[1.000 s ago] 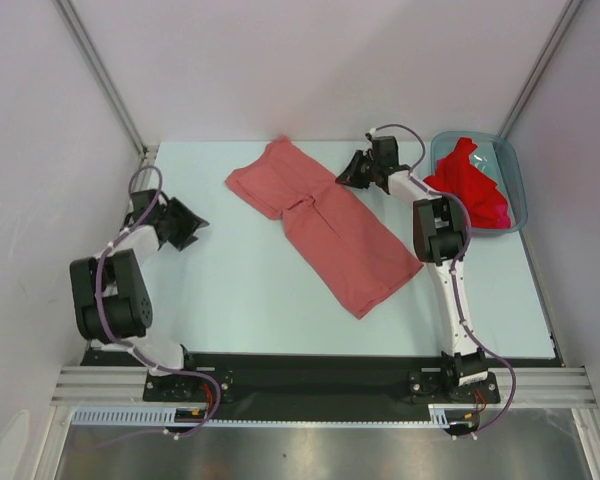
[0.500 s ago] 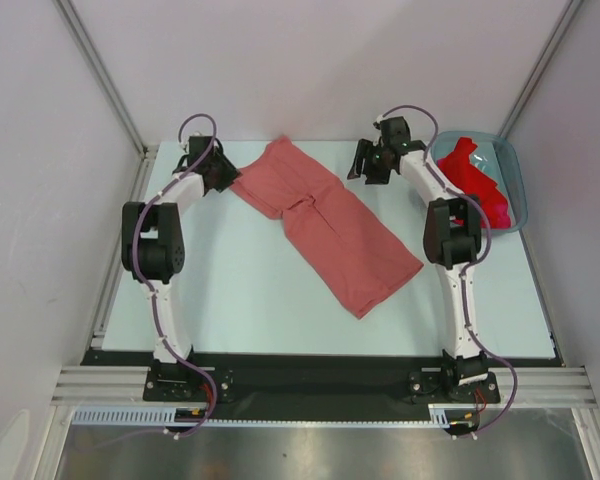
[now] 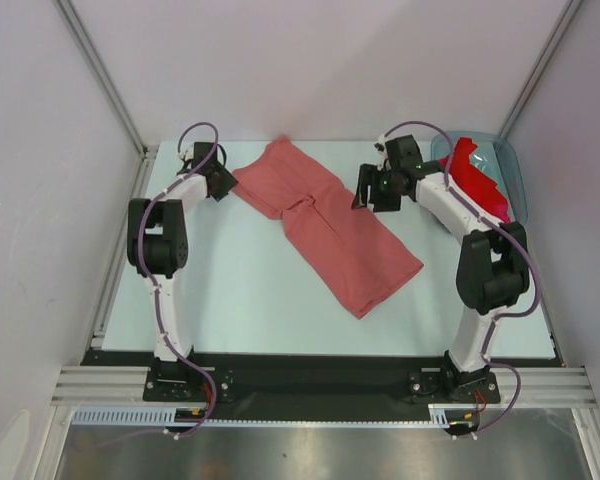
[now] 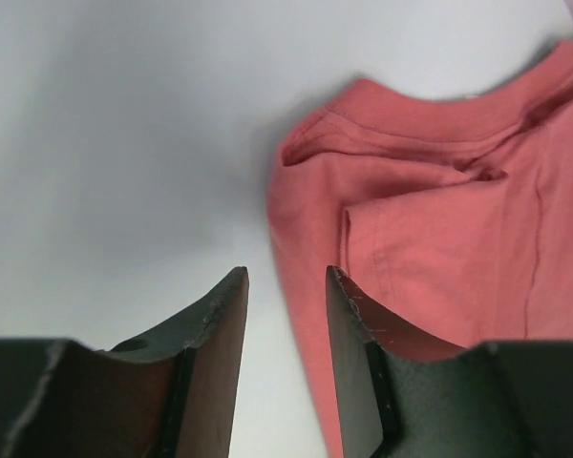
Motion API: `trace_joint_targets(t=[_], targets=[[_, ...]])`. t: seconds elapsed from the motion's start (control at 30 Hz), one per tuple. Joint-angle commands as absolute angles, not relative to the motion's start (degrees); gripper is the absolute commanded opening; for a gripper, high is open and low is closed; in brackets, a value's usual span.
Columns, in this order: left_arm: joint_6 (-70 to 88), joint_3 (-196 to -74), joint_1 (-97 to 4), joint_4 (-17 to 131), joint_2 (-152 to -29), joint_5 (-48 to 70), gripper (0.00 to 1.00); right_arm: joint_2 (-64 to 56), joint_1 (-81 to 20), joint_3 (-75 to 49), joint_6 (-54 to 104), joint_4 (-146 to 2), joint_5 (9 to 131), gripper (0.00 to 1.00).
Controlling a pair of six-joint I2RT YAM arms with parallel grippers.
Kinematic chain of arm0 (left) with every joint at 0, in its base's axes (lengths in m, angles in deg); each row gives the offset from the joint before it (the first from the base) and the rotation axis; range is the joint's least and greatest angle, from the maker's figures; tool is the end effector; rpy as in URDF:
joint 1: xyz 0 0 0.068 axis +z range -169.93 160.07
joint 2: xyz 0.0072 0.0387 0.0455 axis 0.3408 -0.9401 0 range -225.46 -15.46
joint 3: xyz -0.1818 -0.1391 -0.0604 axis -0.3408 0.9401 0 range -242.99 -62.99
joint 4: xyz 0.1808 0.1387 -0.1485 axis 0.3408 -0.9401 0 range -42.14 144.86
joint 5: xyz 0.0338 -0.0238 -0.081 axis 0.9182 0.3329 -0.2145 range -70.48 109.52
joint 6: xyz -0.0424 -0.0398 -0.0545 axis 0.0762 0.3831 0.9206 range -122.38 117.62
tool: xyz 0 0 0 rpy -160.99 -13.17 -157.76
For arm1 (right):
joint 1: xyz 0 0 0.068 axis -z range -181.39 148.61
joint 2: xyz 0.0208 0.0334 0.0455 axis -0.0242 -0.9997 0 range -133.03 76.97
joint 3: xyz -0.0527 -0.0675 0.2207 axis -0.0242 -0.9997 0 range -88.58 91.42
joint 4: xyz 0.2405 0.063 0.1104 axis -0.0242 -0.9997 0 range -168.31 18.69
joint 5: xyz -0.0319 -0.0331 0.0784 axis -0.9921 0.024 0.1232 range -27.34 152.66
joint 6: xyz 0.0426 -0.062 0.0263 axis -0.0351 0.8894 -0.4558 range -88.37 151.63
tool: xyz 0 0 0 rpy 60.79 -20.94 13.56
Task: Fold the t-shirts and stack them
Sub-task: Fold the tshirt
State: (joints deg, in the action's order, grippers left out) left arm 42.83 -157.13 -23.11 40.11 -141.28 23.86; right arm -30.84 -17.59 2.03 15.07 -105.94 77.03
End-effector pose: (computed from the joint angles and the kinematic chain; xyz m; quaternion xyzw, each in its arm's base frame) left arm 0.4998 -0.0226 0.1104 -0.3459 0.8611 -0.1200 0.3527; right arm 0.4164 0.1388 0.2004 -0.0380 0.9377 0.2049 0.2779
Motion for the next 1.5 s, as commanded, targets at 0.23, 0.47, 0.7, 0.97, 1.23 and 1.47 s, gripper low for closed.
trace_joint_targets(t=[0.23,0.47,0.7,0.97,1.23,1.47], targets=[[44.20,-166.33,-20.28,39.13,-149.13,23.04,0.45,-17.53,-29.68,-13.59,16.16,-108.66,78.65,0.77],[46.39,-174.24,-18.43,41.22,-155.55,15.50,0.14,-11.98,-33.20,-23.44,12.73,-108.49,77.16,0.77],[49.03,-178.03,-17.73,44.92,-158.28,14.67,0.00,-8.29,-33.82,-26.88,7.46,-110.07,71.91,0.77],[44.92,-200.17,-13.78,35.99,-165.84,13.38,0.58,-6.00,-27.51,-25.39,4.99,-112.70,69.16,0.79],[36.73,-175.38,-17.37,32.10,-143.46,16.97,0.95,-10.65,-14.23,-18.18,8.60,-119.64,68.46,0.80],[36.88,-139.49,-29.23,34.46,-113.05,16.19,0.74,-11.54,-3.77,-21.16,7.37,-116.49,72.92,0.79]])
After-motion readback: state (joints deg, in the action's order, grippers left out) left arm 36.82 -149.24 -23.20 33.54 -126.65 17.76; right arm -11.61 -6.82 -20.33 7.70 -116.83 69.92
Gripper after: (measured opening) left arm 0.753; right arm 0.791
